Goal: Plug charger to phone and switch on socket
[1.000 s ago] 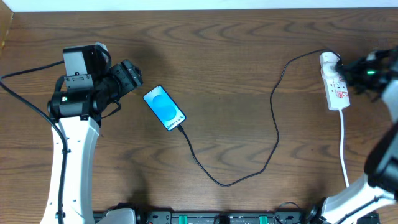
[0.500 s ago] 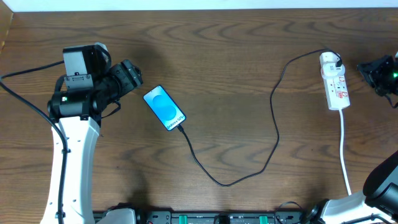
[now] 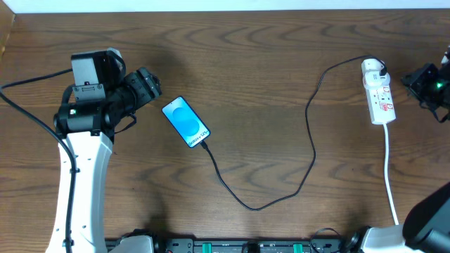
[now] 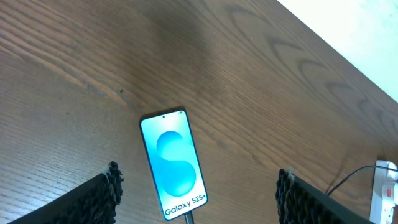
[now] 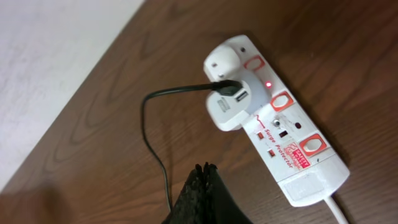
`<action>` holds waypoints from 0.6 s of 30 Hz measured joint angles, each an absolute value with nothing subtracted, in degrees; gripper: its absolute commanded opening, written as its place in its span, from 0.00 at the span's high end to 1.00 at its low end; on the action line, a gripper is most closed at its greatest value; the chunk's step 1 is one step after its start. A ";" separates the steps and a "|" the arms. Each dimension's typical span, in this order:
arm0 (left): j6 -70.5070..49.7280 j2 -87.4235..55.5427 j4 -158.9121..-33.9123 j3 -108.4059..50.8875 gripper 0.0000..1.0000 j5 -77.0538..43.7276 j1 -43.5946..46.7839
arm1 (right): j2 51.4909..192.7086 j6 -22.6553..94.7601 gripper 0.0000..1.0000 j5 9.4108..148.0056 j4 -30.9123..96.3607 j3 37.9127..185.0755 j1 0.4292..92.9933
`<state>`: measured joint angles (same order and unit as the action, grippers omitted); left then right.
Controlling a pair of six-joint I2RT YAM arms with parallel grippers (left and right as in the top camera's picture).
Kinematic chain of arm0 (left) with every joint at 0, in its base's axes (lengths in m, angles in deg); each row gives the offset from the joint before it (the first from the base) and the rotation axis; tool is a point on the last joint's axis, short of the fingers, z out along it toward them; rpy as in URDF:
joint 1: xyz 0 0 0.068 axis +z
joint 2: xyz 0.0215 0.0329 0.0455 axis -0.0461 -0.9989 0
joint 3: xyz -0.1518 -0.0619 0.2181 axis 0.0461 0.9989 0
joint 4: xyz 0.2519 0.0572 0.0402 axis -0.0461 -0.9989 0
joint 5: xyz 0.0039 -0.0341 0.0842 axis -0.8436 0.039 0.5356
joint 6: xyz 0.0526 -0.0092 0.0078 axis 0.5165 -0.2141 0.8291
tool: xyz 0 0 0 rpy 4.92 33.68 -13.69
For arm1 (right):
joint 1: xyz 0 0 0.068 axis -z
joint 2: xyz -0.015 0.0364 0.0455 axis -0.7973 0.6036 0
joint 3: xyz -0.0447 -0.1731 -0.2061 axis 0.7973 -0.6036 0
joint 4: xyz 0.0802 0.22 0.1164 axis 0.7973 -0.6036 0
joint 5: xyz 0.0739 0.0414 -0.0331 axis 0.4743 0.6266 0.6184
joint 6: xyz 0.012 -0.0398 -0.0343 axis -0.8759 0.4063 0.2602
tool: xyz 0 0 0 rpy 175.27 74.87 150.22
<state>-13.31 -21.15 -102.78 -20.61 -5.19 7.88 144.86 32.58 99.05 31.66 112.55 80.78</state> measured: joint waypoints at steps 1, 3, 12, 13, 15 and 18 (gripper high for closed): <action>-13.31 -21.15 -102.81 -20.61 0.20 -5.19 7.88 | 143.71 33.25 0.99 98.50 30.92 112.55 80.53; -13.31 -21.15 -102.81 -20.61 0.20 -5.21 7.88 | 141.19 34.70 0.99 97.17 29.17 112.60 79.84; -13.31 -21.15 -102.78 -20.61 0.20 -5.19 7.88 | 131.95 44.01 0.95 91.18 13.15 118.50 71.62; -13.31 -21.15 -102.78 -20.61 0.20 -5.19 7.88 | 130.96 45.47 0.88 90.98 10.62 120.20 69.74; -13.31 -21.15 -102.78 -20.61 0.20 -5.19 7.88 | 129.19 47.40 0.80 90.76 7.47 122.96 66.26; -13.31 -21.15 -102.78 -20.61 0.20 -5.19 7.88 | 126.13 48.95 0.47 90.70 4.65 125.12 62.68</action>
<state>-13.31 -21.15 -102.78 -20.61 -5.19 7.88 126.13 48.95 90.70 4.65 125.12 62.68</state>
